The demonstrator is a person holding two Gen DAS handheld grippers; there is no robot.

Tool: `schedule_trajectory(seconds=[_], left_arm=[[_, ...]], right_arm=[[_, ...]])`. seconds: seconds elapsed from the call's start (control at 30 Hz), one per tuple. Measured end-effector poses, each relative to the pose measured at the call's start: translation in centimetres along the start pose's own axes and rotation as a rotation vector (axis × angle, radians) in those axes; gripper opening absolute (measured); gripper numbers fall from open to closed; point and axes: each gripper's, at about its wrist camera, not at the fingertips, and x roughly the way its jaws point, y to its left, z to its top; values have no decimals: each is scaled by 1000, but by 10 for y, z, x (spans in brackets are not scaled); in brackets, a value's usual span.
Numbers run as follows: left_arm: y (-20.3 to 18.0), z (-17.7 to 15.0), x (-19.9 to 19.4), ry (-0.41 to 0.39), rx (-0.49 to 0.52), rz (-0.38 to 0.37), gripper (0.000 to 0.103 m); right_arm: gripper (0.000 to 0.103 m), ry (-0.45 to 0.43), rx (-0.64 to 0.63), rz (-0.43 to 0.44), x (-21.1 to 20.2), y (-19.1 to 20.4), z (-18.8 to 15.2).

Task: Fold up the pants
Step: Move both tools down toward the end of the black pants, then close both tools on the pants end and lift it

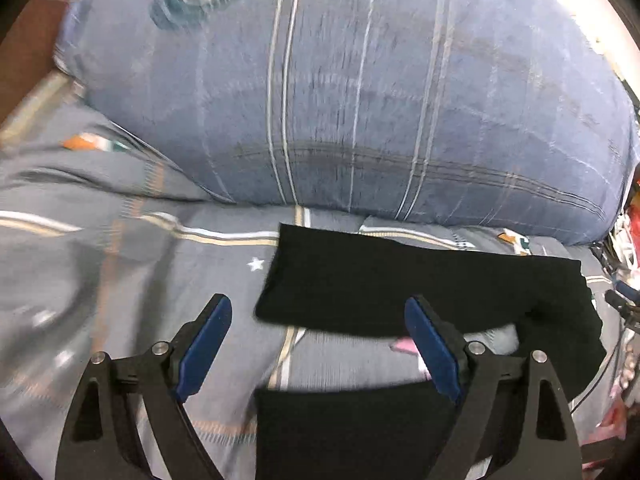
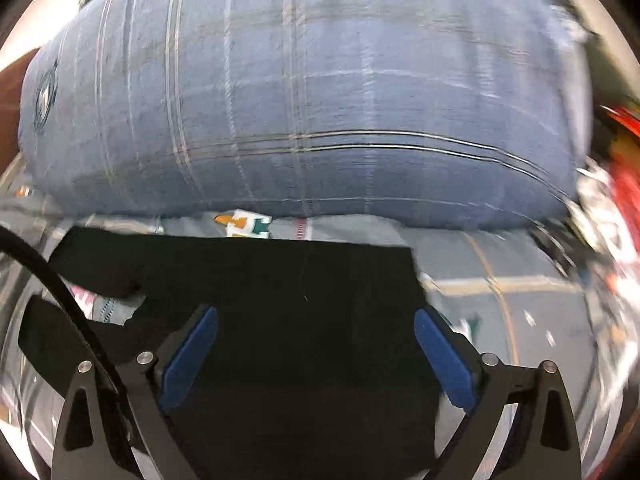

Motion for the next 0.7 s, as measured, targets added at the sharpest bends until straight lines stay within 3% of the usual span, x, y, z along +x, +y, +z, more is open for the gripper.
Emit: schedule_trajectory(seconds=[0.13,0.27,0.47,0.7], left_arm=[[24,12,57,35,-84,-98,84],[34,28,96,81,-123,-132,83],[33,31,150,176,-93,-137,83],[16,29,178,168,-12,-147,86]], right_arm=[[85,114,-133,18,56,13,27],[84,182,-177,35,98,19,43],[84,243,-214,75,132,19,60],[84,301,-243,115,147,3,67]])
